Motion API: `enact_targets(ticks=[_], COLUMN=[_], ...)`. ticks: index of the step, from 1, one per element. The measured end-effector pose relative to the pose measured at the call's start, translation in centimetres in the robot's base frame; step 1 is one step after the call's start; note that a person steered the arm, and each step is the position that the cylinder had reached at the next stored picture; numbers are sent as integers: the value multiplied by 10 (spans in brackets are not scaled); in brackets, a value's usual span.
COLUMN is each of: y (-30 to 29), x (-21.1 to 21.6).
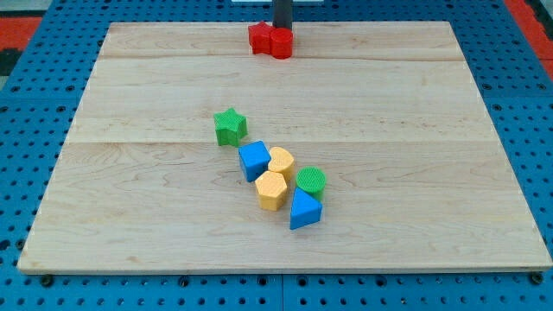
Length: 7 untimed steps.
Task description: Push the blue cube to the bottom left
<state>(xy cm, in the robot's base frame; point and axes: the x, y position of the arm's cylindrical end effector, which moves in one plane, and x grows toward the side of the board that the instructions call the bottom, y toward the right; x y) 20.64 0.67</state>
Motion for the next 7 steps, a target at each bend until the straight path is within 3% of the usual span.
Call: enact_targets(ticks=[2,3,4,5,6,7], y=[60,126,177,132,64,-24], x=[-14,-7,62,165,229,254])
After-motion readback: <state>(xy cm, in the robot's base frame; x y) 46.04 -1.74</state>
